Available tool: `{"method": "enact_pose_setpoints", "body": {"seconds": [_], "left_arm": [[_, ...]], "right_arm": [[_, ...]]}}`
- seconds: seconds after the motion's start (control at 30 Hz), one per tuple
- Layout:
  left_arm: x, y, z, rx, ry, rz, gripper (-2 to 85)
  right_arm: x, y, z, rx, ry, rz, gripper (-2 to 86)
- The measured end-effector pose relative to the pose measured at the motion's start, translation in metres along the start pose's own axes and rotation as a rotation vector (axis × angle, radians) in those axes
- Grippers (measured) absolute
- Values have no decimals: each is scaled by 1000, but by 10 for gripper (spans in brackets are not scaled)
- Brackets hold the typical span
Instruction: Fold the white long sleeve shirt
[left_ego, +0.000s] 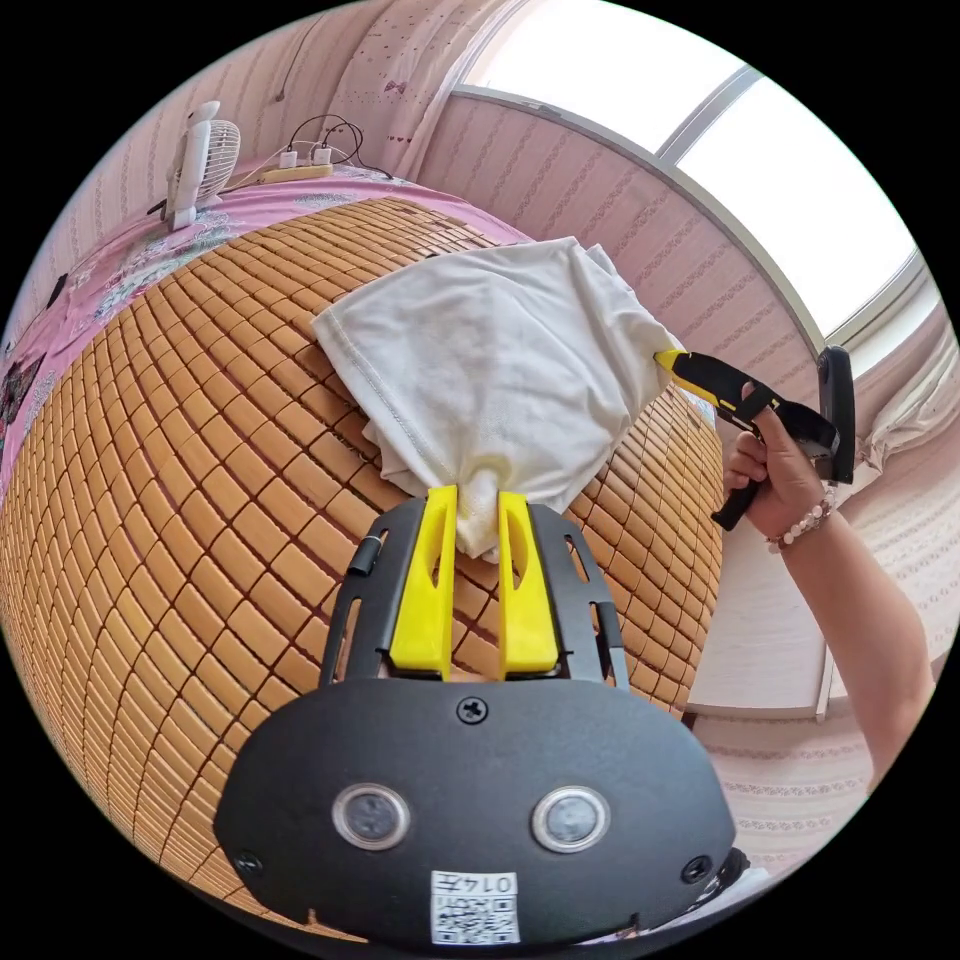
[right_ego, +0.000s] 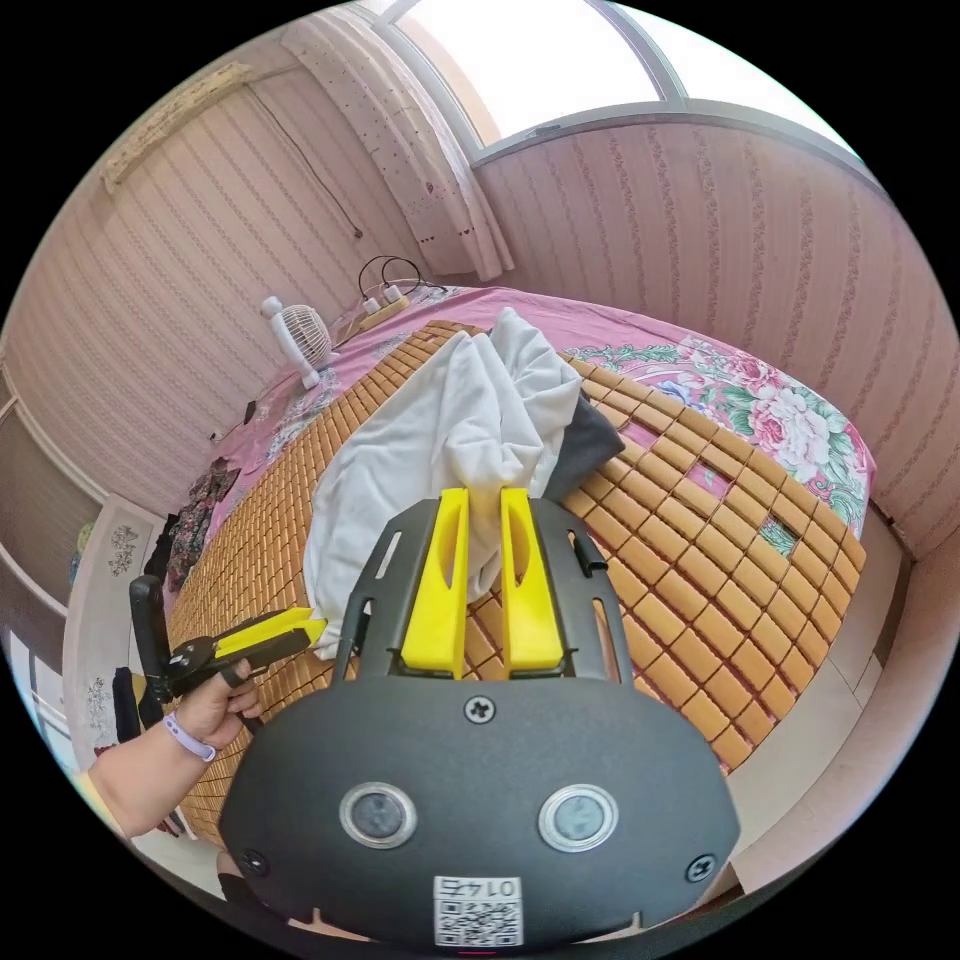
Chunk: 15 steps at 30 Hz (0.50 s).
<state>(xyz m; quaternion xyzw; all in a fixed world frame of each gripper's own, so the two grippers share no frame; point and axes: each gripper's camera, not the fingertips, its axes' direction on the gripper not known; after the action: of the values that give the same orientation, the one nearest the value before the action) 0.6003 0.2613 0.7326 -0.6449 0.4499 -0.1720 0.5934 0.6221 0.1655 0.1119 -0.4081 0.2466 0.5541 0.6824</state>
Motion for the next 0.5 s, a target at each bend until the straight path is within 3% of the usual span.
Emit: {"method": "enact_pose_setpoints", "body": {"seconds": [0.17, 0.33, 0.5], "left_arm": [[-1, 13, -52, 98, -20, 41, 31], [-17, 58, -178, 248, -96, 38, 16], [-55, 218, -342, 351, -180, -39, 15]], "right_arm": [[-43, -5, -52, 35, -30, -220, 31], [-161, -13, -125, 103, -288, -390, 25], [-308, 30, -161, 74, -622, -555, 23]]}}
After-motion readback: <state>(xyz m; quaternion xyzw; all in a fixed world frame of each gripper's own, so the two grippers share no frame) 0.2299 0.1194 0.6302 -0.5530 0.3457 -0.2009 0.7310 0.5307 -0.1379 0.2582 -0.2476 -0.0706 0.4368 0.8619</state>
